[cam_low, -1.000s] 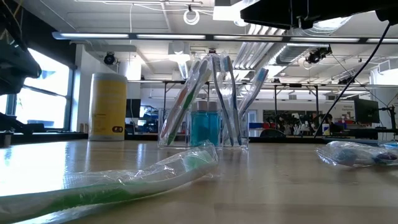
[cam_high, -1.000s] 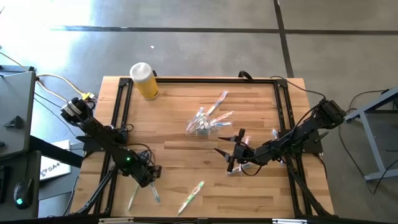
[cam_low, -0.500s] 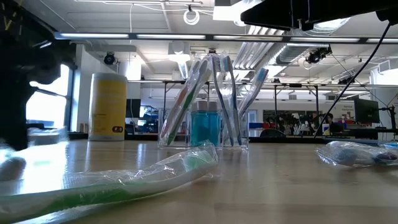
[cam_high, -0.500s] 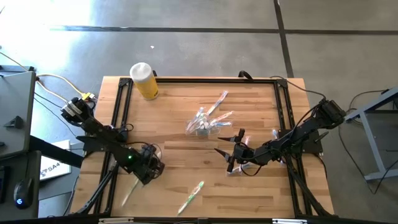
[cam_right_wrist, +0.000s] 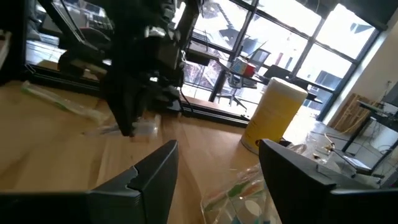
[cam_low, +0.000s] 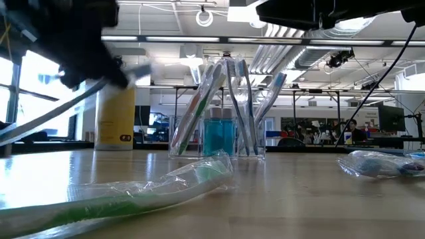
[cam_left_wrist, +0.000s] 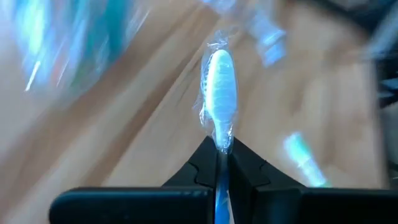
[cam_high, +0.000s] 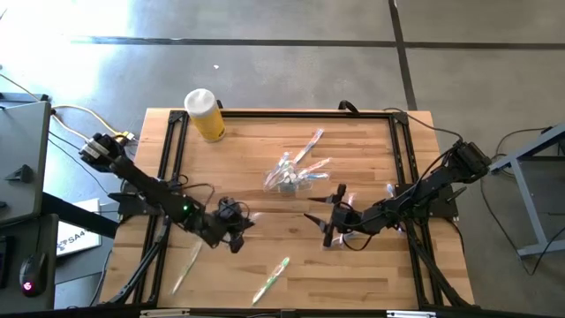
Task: Pick & Place toothbrushing station
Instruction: Put the blue toothbrush into the transparent organizer
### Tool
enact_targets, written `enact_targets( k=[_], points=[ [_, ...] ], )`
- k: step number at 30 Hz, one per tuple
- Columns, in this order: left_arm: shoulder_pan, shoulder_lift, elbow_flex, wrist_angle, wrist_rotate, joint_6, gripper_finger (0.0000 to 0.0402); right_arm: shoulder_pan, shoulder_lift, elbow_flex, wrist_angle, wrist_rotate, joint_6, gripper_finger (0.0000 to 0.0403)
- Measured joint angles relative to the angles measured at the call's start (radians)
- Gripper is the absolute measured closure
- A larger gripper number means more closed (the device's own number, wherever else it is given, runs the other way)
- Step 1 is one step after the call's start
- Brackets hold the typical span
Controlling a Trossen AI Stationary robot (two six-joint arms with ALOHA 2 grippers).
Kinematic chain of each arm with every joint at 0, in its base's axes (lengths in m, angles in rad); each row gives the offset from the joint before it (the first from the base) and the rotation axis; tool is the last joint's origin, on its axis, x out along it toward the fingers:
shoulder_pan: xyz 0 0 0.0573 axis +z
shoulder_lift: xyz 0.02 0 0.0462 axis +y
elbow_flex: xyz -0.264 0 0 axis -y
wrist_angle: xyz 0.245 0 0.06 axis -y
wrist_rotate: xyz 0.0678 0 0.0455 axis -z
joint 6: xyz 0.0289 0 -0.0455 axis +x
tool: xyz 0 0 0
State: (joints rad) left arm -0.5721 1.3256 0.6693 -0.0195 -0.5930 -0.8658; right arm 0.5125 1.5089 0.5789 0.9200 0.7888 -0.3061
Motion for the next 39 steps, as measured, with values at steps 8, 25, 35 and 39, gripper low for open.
enact_targets(
  k=[8, 25, 35, 39],
  points=[
    [0.07, -0.008, 0.002, 0.433, 0.086, 0.636, 0.0396, -0.002, 0.0, 0.0, 0.105, -0.115, 0.011, 0.0188],
    [0.318, 0.169, 0.027, 0.735, 0.409, 0.788, 0.0396, -0.196, 0.017, 0.0, 0.153, -0.521, 0.309, 0.0188],
    [0.338, 0.27, 0.204, 0.647, 0.456, 0.871, 0.0396, -0.222, 0.019, 0.0, 0.15, -0.551, 0.306, 0.0188],
    [0.337, 0.276, 0.233, 0.621, 0.456, 0.894, 0.0396, -0.221, 0.019, 0.0, 0.131, -0.563, 0.303, 0.0188]
  ],
)
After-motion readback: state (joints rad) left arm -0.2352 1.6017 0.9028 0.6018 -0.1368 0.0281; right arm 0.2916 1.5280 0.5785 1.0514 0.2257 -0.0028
